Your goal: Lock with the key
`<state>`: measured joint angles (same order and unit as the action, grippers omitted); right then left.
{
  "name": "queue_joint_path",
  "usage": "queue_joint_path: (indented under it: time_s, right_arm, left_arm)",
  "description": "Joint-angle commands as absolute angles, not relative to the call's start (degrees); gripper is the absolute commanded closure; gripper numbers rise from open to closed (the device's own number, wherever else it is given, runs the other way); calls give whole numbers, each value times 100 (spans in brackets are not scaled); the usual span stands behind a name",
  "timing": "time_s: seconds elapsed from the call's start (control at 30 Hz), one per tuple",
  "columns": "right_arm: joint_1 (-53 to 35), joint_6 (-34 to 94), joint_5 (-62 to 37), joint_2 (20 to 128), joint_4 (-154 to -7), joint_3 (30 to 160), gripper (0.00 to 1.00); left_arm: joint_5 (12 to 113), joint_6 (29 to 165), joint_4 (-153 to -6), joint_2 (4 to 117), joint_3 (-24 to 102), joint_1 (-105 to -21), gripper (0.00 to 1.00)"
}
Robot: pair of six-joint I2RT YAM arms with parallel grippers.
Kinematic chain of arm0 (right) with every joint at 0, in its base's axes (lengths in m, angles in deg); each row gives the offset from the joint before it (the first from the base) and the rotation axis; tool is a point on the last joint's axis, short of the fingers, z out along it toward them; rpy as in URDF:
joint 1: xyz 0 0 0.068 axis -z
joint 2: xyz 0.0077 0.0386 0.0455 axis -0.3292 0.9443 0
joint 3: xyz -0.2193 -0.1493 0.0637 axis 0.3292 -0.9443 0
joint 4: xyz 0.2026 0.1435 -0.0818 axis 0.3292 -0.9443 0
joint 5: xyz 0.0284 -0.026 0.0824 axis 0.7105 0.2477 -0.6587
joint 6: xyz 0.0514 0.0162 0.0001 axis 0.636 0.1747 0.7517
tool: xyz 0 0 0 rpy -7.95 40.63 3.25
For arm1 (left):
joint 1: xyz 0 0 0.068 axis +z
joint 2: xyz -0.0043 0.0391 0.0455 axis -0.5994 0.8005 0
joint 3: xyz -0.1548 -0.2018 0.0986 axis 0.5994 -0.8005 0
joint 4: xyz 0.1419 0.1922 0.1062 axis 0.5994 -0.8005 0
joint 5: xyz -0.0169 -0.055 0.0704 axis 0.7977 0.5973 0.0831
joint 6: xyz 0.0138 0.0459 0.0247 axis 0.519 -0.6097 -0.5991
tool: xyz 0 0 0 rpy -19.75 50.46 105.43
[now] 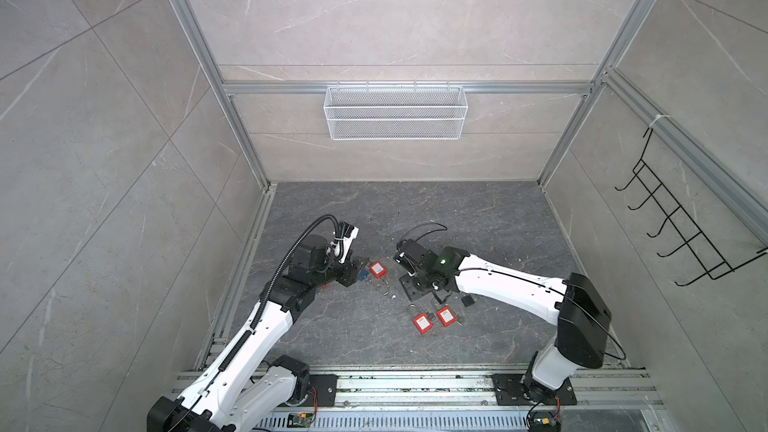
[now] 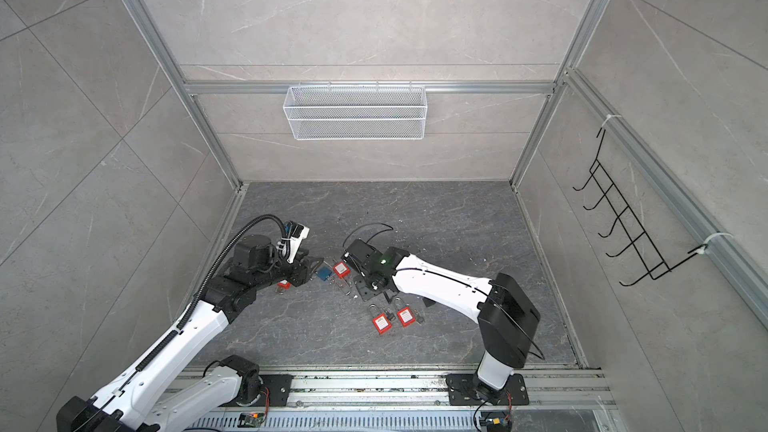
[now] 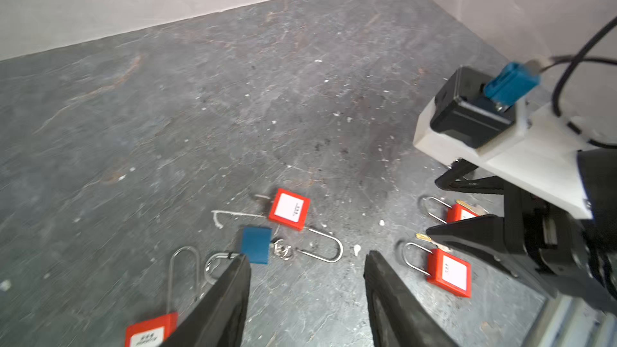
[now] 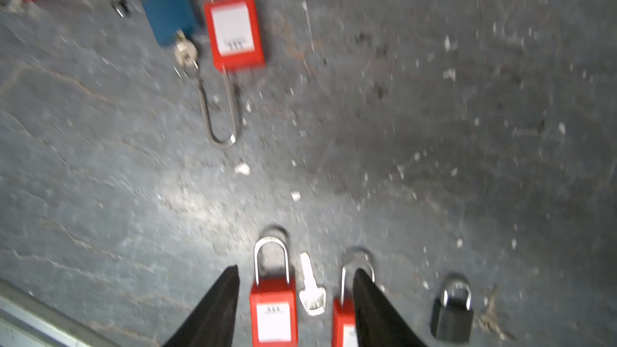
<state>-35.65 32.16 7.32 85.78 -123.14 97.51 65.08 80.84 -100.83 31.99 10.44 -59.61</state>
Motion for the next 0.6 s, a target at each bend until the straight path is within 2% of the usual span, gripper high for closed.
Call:
queue_joint_path:
  time_s: [0.0,0.07,0.27,0.57]
  right_arm:
    - [-3565,2666,695,9143,-11968,10239,40]
    - [-3563,2483,572,9422,-11801,10476,36]
    - [-3556,2167,387,10292,-11821,11312,31]
    - [-3459,2217,375,11401,-12270,12485,30]
  left_arm:
    - [5711,8650,-10192,2966,1225,-5908,44]
    - [5530,8845,-10245,2821,1254,-5893,44]
    - [4775,9282,-10390,2466,1222,-5816,39]
    - [4948,9313,-10575,2578,1037,-5793,39]
